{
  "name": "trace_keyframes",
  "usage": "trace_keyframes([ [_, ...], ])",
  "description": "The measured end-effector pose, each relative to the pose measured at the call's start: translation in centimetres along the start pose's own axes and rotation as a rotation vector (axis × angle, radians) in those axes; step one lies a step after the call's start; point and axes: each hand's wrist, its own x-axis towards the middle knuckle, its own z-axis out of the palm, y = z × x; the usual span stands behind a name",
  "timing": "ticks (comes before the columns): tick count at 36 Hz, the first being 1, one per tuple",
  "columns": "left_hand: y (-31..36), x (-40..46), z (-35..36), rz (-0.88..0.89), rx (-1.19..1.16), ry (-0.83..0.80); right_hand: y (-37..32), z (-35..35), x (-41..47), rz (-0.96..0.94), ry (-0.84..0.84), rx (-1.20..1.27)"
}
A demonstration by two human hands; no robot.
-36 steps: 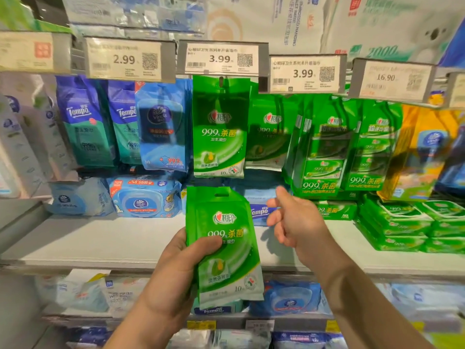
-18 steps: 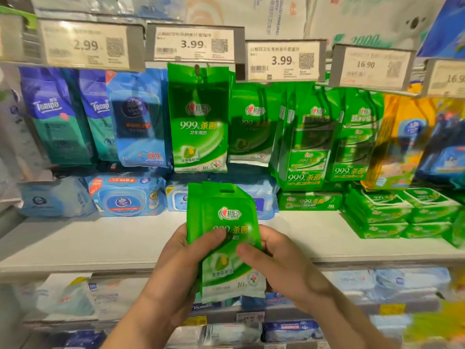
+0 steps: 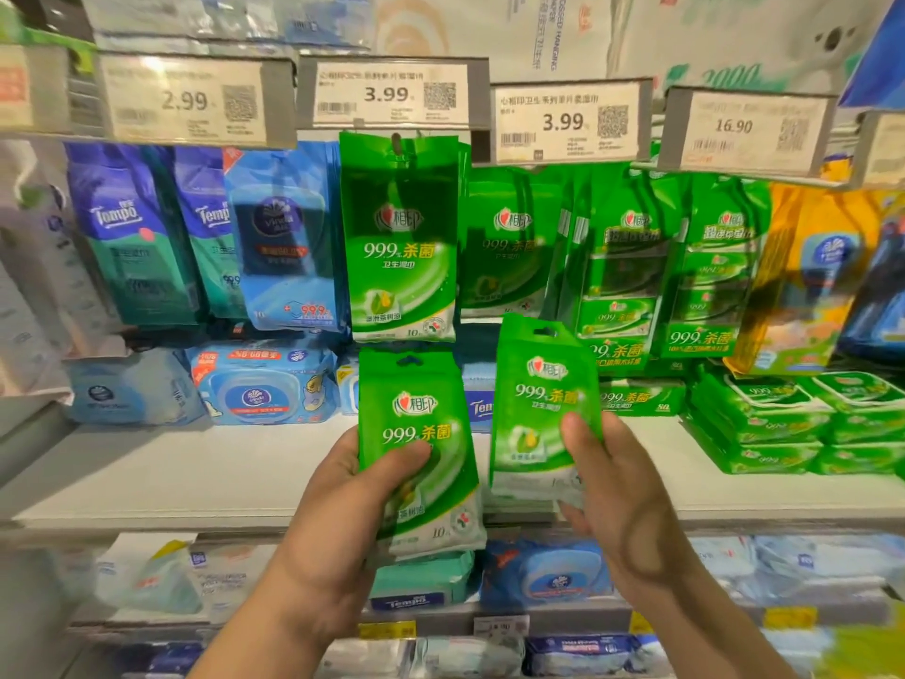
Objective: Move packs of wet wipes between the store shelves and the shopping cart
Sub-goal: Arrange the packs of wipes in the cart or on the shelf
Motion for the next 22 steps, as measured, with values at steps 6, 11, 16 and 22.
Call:
trace_keyframes([
  [6,0.5,0.0,-0.1,0.026,-0.047,0.009,-3.5,0.2,0.1,-0.315,0.043,-0.187],
  [11,0.6,0.0,0.0,0.032,-0.057,0.008,-6.9,1.1,1.5,-0.430,0.059,-0.196],
  [16,0.6,-0.2,0.4,0.002,-0.067,0.005,-8.5,1.6,2.8,-0.533,0.006,-0.147],
  [22,0.6,-0.5,0.5,0.000,-0.035,0.003,-8.3,1.5,3.9,-0.508,0.027,-0.212],
])
